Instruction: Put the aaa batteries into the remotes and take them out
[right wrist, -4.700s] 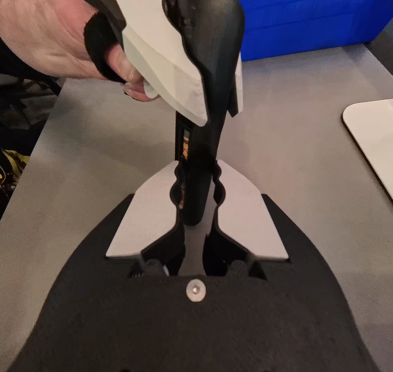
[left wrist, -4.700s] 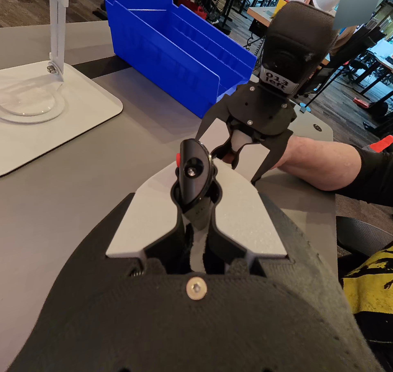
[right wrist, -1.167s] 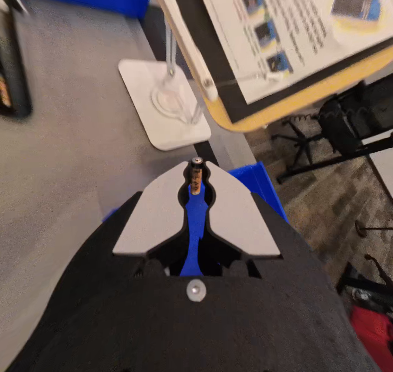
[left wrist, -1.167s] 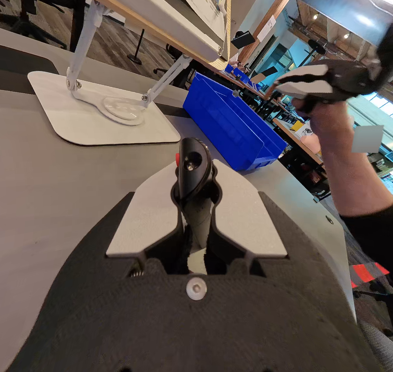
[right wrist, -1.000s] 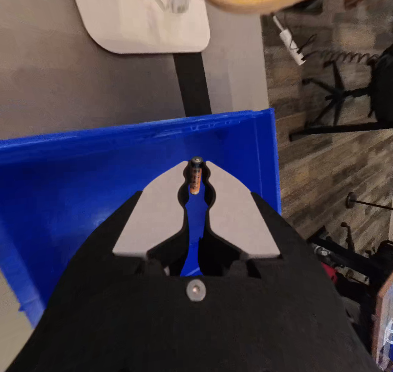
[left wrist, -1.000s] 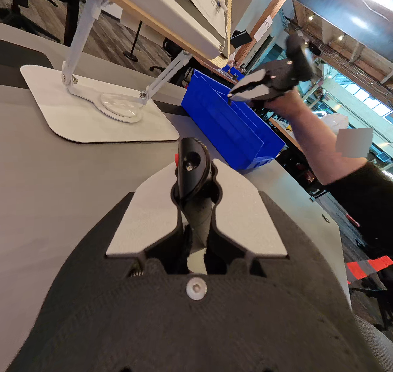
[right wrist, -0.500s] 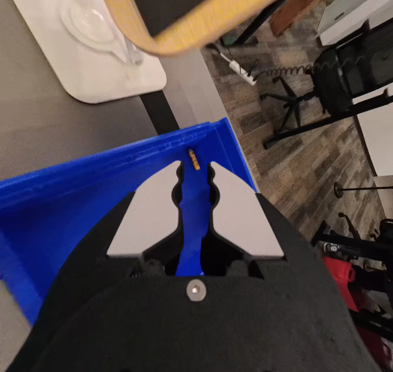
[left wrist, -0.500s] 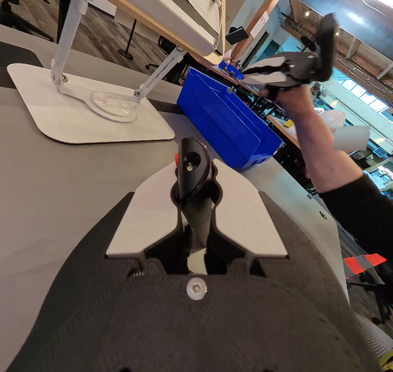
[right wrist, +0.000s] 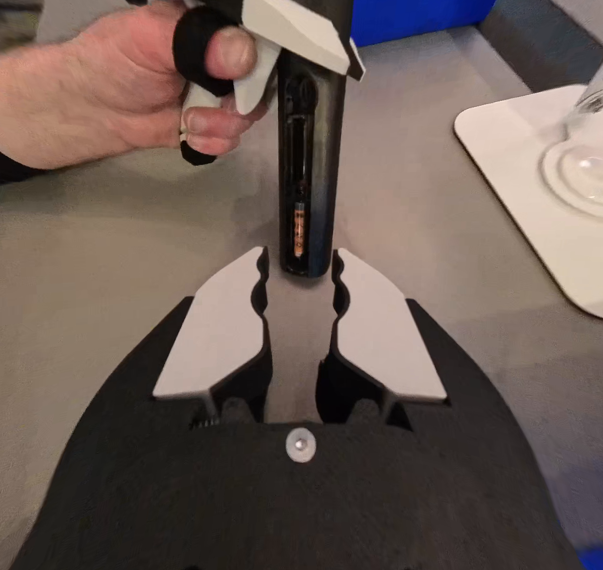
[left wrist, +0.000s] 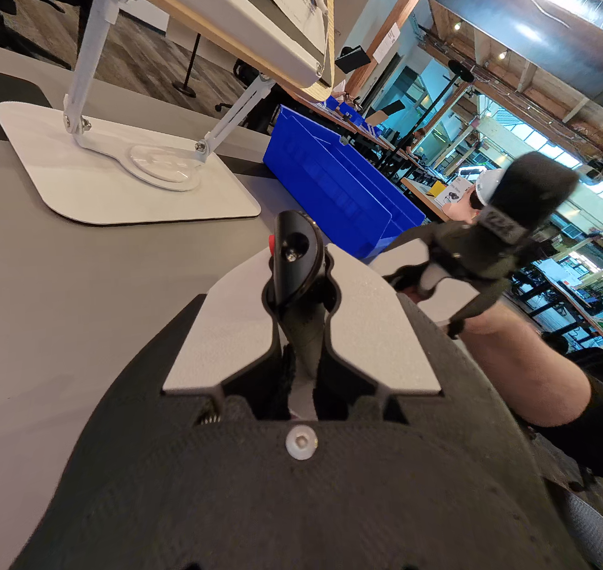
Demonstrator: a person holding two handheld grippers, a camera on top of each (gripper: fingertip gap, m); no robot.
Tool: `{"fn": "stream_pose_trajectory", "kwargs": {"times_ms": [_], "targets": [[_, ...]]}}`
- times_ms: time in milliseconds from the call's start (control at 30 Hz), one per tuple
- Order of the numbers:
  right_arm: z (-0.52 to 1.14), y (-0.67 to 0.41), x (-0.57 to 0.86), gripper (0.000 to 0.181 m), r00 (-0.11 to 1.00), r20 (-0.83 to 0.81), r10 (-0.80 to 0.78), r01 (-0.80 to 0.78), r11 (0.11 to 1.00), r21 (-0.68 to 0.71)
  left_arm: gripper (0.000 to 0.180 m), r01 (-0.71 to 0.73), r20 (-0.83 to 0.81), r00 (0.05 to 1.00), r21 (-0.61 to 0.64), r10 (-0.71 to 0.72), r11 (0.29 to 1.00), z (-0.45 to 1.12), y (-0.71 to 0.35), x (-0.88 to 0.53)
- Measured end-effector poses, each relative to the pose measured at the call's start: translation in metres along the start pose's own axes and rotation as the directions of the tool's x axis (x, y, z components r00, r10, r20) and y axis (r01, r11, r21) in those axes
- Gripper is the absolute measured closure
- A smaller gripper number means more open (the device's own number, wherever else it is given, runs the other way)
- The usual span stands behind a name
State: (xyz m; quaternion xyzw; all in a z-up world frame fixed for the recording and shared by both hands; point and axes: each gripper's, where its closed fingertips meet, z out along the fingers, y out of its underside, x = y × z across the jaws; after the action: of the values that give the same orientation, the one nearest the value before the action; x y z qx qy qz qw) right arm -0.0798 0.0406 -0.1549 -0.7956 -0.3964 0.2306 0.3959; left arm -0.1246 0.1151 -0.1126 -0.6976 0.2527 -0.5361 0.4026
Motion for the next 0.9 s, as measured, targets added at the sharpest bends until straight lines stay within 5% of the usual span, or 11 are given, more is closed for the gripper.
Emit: {"fn": "stream_pose_trajectory", "kwargs": {"times_ms": [400, 900], "targets": [[0.046, 0.012, 0.011, 0.157, 0.969, 0.214, 0.123, -0.118, 0.992, -0.037, 0.155, 0.005, -0.01, 1.0, -0.008, -0.005, 1.0, 0.0, 0.001, -0.007], [0.052, 0.024, 0.003, 0.154, 0.967, 0.242, 0.078, -0.046, 0.99, -0.137, 0.155, 0.012, 0.022, 1.0, 0.016, -0.012, 1.0, -0.001, 0.004, -0.017]]}}
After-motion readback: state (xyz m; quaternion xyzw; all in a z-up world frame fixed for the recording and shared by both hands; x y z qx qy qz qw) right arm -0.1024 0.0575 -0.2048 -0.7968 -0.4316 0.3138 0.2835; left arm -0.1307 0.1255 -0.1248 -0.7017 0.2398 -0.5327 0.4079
